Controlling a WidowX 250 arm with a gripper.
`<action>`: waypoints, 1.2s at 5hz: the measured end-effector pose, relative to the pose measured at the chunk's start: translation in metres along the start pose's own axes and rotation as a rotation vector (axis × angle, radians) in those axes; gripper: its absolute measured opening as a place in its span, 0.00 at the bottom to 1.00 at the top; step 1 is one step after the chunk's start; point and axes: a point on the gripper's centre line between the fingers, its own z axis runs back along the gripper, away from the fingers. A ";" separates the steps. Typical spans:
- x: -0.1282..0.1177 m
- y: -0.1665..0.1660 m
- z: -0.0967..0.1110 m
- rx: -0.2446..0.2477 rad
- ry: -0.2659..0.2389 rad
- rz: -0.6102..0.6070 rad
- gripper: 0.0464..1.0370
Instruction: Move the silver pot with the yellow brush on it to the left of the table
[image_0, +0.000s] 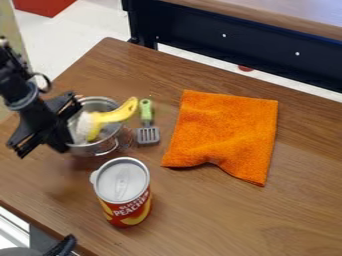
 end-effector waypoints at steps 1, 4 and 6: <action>0.004 0.000 -0.007 -0.002 -0.068 0.004 0.01; -0.002 0.010 -0.012 0.109 -0.101 -0.023 0.42; -0.007 -0.005 0.021 0.083 -0.170 -0.015 0.95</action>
